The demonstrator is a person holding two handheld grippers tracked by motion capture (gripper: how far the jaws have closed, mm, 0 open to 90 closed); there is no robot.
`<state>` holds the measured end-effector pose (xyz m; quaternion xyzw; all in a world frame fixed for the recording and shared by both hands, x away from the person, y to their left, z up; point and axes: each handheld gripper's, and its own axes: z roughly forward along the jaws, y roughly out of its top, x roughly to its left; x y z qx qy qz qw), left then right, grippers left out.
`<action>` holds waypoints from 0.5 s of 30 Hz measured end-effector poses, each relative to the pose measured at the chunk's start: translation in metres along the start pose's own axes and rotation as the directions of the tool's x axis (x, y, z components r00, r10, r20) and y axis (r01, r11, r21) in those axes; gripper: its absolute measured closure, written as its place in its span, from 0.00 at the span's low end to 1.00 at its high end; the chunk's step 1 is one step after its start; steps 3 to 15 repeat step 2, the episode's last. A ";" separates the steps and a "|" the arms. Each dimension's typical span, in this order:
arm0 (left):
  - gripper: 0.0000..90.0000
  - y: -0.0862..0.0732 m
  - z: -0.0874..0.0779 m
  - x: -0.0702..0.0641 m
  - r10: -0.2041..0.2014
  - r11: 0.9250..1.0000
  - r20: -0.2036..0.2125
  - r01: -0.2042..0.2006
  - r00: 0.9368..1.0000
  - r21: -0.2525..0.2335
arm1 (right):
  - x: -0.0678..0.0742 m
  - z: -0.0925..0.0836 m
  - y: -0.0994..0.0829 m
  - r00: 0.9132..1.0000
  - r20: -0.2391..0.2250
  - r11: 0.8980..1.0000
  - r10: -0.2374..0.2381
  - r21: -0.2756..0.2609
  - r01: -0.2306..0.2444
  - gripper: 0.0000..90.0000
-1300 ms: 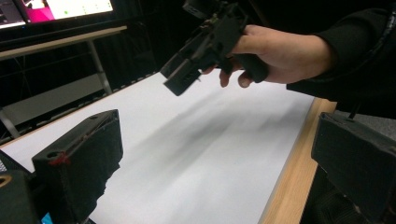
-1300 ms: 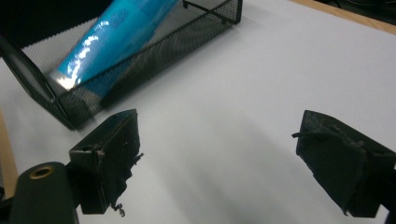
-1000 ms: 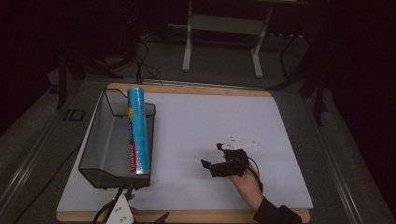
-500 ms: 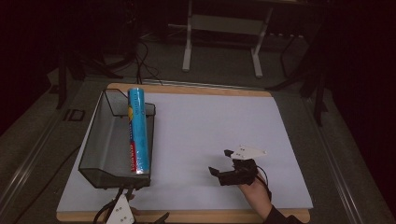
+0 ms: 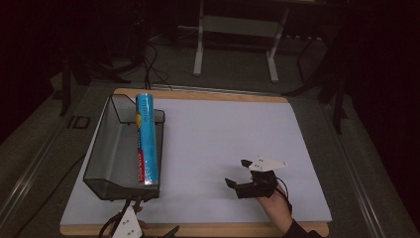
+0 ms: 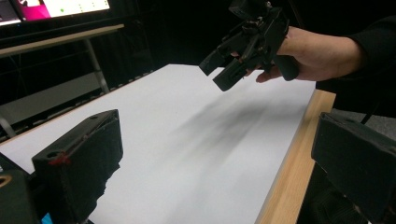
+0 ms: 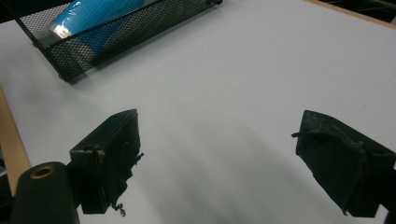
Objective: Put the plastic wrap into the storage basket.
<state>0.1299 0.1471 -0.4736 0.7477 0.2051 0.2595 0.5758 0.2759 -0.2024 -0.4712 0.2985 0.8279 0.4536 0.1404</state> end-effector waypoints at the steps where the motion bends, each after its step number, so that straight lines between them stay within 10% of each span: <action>1: 0.03 0.000 0.000 0.000 0.002 1.000 0.002 -0.002 1.000 0.002 | 0.000 0.000 0.000 1.000 0.002 1.000 0.001 -0.001 -0.001 0.15; 15: 0.03 0.000 0.001 -0.001 0.003 1.000 0.003 -0.003 1.000 0.002 | -0.001 0.000 0.000 1.000 0.004 1.000 0.001 -0.003 -0.001 0.15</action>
